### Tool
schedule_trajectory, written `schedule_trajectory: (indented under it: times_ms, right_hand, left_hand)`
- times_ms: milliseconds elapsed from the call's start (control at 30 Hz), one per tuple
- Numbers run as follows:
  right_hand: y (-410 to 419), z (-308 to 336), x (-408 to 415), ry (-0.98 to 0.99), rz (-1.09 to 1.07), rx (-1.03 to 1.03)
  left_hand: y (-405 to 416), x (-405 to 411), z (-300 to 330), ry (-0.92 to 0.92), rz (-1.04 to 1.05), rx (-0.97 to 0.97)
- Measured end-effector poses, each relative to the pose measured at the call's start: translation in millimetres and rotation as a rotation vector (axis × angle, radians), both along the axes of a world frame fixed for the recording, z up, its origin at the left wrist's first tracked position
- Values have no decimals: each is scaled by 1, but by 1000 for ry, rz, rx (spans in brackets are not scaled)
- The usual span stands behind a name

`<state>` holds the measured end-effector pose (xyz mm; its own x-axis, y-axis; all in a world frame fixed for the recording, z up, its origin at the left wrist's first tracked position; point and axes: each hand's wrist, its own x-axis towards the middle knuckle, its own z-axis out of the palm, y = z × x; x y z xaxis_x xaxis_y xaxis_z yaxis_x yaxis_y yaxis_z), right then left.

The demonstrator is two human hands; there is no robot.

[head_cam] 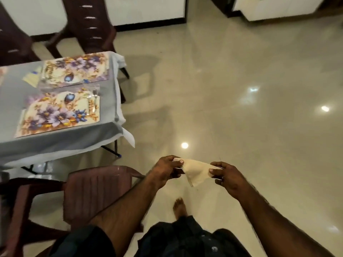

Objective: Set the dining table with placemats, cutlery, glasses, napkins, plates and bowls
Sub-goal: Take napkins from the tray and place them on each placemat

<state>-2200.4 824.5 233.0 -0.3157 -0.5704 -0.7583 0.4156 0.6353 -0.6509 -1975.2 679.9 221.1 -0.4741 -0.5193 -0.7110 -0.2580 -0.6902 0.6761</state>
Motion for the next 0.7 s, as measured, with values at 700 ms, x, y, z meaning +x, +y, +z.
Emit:
schedule_trajectory:
  times_ms: [700]
  right_hand:
    - [-669,-24,87,157,1088,-156]
  left_hand:
    - [-341,64,-30,-170,1169,37]
